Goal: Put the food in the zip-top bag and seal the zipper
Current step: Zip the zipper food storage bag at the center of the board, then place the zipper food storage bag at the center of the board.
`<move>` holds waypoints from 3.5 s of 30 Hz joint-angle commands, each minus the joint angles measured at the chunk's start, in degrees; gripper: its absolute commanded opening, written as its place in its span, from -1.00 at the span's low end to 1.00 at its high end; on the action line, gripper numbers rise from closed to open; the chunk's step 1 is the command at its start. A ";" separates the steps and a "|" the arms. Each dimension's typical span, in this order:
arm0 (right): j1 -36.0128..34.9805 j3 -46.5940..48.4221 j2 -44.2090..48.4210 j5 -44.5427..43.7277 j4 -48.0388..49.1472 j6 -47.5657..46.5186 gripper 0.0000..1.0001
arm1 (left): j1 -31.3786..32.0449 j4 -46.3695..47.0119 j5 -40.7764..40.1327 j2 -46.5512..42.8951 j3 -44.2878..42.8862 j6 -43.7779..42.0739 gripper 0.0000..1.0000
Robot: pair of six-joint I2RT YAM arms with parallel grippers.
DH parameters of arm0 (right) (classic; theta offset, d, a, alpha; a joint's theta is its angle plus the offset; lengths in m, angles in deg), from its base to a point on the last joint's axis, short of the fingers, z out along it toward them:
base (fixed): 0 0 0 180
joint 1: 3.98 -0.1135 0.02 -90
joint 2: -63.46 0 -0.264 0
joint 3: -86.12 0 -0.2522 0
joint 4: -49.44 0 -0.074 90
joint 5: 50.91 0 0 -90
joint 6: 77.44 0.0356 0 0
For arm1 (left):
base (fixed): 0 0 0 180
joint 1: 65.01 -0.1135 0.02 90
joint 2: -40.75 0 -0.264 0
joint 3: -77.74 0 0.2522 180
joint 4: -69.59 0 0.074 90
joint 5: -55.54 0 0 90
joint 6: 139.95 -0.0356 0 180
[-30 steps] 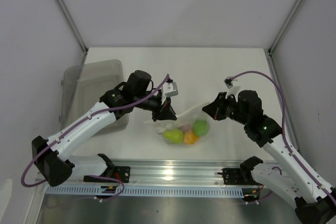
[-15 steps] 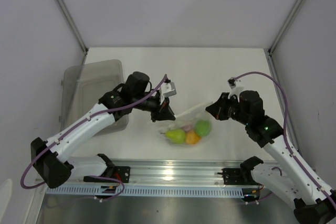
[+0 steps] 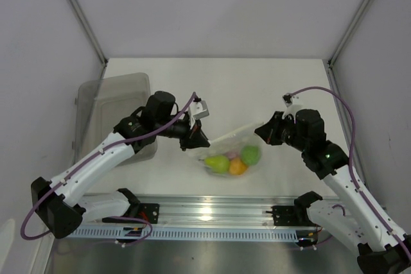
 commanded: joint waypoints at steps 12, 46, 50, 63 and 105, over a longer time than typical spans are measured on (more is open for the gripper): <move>1.98 1.99 0.94 -3.70 -1.44 0.25 -1.00 | -2.13 1.07 -4.80 -6.01 3.51 4.10 -0.99; 7.17 3.05 1.64 -2.21 -3.91 0.51 -1.00 | -8.11 -1.56 -12.54 -15.95 10.19 7.35 -0.98; 7.25 2.52 1.64 -1.07 -3.30 0.68 -1.00 | -8.20 -0.77 -11.23 -15.68 10.19 7.35 -0.99; 7.17 1.55 2.43 8.16 -0.38 3.50 -1.00 | -8.20 -0.76 -7.44 -13.30 5.45 9.81 -0.99; 16.57 37.84 -58.36 -0.36 -2.24 -7.13 -1.00 | -12.59 2.66 -13.51 40.29 -36.02 23.70 -0.67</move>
